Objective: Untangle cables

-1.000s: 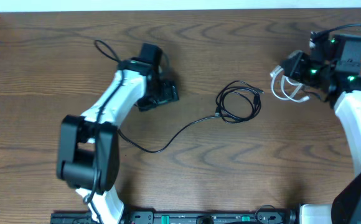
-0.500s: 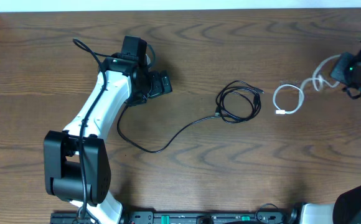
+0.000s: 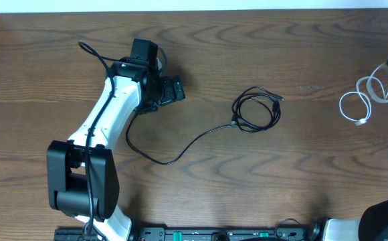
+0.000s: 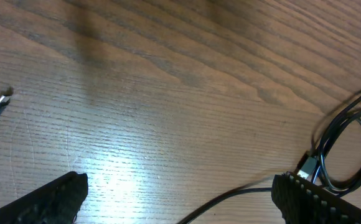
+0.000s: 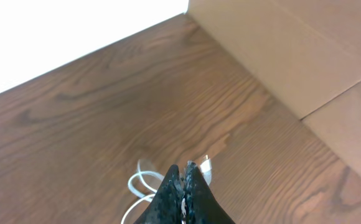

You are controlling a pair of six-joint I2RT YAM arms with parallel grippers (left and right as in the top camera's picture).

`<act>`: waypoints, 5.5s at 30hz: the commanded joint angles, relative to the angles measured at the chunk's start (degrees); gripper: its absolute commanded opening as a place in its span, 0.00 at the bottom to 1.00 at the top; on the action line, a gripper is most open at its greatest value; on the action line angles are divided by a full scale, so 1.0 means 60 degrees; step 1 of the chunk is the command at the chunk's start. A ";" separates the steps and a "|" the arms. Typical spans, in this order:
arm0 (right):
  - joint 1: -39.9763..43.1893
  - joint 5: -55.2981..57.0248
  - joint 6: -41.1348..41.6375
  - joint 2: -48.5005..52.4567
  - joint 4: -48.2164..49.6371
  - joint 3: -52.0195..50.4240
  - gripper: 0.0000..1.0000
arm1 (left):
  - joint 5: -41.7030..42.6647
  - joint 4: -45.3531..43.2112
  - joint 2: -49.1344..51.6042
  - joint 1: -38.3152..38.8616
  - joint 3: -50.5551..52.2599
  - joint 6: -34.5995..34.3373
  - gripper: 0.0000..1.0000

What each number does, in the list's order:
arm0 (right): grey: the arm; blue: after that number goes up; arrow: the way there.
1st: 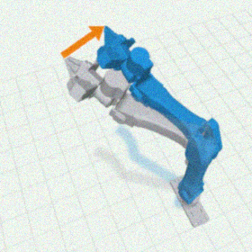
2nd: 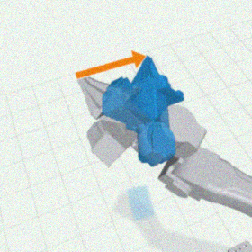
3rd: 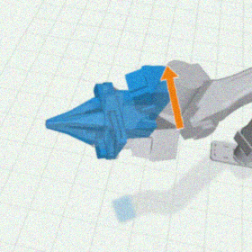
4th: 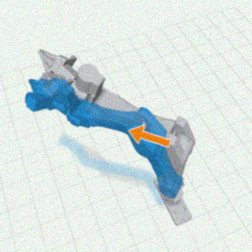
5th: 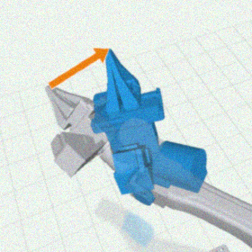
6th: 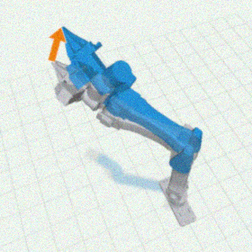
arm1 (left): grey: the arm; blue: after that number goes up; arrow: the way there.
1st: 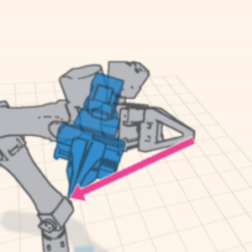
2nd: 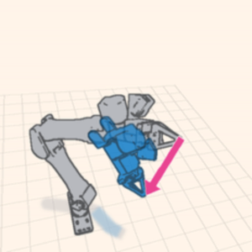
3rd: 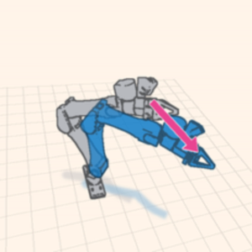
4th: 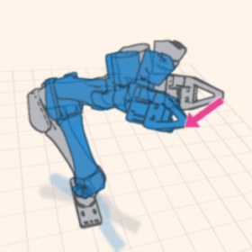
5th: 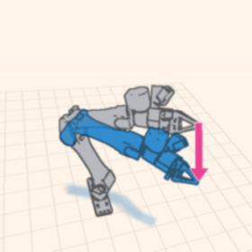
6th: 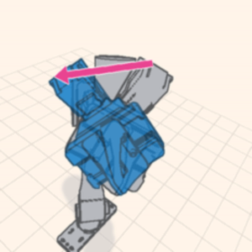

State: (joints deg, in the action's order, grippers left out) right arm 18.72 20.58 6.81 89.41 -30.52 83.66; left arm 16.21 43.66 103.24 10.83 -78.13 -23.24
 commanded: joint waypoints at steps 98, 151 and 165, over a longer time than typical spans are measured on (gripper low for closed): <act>0.2896 -0.5217 -0.0011 0.3406 -0.1894 -0.0022 0.82 | -0.0069 0.0040 0.0011 -0.0007 0.0095 0.0117 0.98; 0.0692 -0.3169 0.0430 0.3384 0.3891 -0.3377 0.01 | -0.0069 0.0036 0.0011 -0.0007 0.0095 0.0117 0.98; 0.0823 -0.4532 0.0113 0.3136 0.3934 -0.2514 0.01 | -0.0069 0.0036 0.0011 -0.0007 0.0095 0.0117 0.98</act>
State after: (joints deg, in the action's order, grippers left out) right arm 23.77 -1.50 8.08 109.69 -7.51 67.51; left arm 16.21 43.64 103.24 10.83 -78.13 -23.24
